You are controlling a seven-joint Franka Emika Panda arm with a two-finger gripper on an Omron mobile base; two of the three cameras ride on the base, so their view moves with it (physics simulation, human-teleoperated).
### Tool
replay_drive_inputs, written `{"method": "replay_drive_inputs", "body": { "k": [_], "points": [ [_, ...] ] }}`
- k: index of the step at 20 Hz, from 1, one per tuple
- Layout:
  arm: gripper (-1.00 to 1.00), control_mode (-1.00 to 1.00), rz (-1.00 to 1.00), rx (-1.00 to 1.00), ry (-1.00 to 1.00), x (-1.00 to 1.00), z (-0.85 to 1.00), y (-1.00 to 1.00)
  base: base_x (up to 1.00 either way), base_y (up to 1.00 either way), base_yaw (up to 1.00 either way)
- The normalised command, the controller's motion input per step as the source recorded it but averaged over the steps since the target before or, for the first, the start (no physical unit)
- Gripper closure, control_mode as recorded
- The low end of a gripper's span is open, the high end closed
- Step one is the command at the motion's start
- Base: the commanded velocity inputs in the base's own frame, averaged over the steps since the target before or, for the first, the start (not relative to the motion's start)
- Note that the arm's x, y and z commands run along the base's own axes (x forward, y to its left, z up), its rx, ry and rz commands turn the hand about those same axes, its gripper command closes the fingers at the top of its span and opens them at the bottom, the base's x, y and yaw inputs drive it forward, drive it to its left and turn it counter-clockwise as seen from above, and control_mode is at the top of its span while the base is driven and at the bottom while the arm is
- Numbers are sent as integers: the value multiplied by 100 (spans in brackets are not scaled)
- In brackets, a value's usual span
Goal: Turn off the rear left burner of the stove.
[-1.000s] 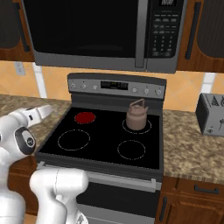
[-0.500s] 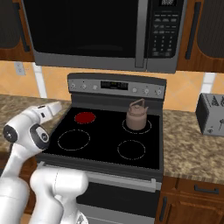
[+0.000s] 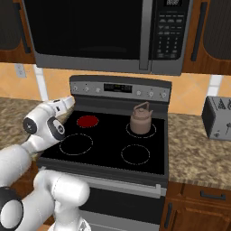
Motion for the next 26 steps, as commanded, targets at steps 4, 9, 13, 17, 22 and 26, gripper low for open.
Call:
{"method": "replay_drive_inputs", "body": {
  "k": [4, 9, 13, 17, 22, 26],
  "points": [
    [-100, -100, 0, 0, -1, 73, 0, 0, 0, 0, 0],
    [-100, -100, 0, 0, 0, 58, -6, 0, 0, 0, 0],
    [-100, -100, 1, 0, 0, 45, -11, 0, 0, 0, 0],
    [-100, -100, 1, 0, 0, 11, -4, 0, 0, 0, 0],
    [-100, -100, 0, -1, 0, 21, -10, 0, 0, 0, 0],
    [-100, -100, 0, -1, 0, 46, -16, 0, 0, 0, 0]
  ]
}}
